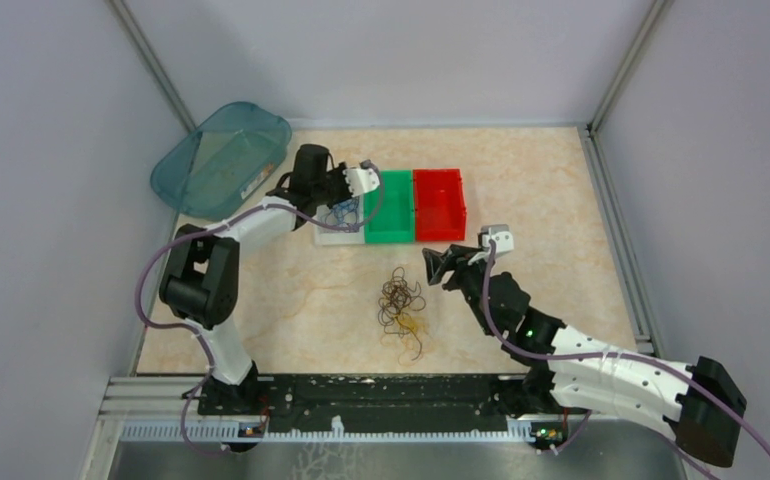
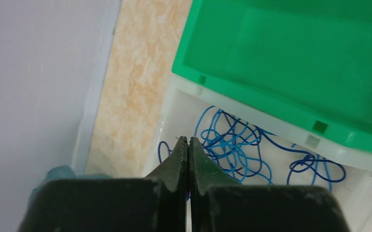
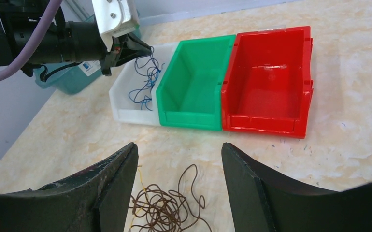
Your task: Untangle the cables
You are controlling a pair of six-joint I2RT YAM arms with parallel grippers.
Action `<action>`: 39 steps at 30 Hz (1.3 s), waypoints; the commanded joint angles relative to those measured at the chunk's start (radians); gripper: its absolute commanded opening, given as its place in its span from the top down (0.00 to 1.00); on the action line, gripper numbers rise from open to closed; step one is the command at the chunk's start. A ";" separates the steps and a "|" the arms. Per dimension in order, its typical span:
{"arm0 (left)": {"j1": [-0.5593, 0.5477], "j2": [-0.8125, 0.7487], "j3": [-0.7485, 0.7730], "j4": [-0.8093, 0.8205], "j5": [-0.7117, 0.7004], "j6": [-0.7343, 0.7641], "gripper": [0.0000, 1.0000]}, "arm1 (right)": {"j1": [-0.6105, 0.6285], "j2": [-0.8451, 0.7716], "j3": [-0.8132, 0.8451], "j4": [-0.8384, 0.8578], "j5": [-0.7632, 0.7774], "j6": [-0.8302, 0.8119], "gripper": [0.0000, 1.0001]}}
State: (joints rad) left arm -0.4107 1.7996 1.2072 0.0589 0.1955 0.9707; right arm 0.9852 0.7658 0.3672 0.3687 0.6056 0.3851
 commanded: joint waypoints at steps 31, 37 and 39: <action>0.016 -0.271 0.170 -0.809 0.446 0.018 0.00 | -0.060 -0.011 0.051 -0.022 -0.087 0.027 0.32; -0.098 -0.318 -0.037 -0.848 0.500 0.078 0.02 | -0.063 -0.028 0.045 -0.049 -0.092 0.040 0.30; -0.149 -0.305 -0.088 -0.793 0.486 0.081 0.04 | -0.065 -0.033 0.039 -0.054 -0.098 0.041 0.29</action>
State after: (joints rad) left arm -0.4706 1.4853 1.2167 -0.7128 0.6250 0.9951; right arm 0.9310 0.7544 0.3687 0.3077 0.5228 0.4137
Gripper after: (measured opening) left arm 0.973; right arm 0.702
